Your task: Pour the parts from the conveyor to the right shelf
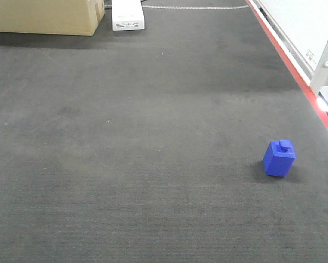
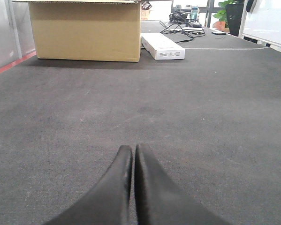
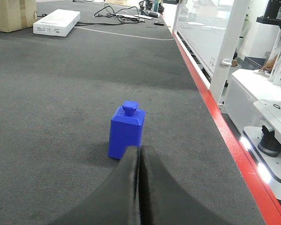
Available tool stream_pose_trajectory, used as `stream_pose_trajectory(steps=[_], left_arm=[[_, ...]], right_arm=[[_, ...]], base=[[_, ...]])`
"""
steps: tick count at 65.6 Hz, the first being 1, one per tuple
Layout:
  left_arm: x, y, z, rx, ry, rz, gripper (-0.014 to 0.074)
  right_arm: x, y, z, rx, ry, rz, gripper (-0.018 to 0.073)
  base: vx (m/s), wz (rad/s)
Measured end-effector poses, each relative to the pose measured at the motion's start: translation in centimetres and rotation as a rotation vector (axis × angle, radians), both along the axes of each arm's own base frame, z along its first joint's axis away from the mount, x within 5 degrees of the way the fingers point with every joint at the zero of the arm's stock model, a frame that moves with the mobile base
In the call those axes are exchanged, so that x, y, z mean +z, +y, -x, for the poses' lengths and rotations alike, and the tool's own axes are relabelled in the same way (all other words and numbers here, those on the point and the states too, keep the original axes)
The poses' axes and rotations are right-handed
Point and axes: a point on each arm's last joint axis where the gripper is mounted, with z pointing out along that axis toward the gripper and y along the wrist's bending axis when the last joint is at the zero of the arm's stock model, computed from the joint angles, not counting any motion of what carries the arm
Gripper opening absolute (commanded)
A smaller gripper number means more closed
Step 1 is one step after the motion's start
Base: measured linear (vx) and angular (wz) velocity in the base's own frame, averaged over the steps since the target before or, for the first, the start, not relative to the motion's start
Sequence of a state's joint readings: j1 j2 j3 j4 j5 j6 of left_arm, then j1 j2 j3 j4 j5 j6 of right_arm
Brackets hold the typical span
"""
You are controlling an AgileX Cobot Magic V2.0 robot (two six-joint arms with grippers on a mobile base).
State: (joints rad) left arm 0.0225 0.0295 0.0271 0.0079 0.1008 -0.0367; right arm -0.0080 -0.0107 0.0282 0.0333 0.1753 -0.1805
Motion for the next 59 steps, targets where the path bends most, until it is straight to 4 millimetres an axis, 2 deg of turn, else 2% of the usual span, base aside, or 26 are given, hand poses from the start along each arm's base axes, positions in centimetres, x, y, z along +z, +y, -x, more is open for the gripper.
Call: stream_pose_trajectory(steps=[59], left_arm=[[0.0, 0.0, 0.0, 0.0, 0.0, 0.0, -0.0006]], right_arm=[[0.0, 0.0, 0.0, 0.0, 0.0, 0.0, -0.0009]], base=[[0.0, 0.0]])
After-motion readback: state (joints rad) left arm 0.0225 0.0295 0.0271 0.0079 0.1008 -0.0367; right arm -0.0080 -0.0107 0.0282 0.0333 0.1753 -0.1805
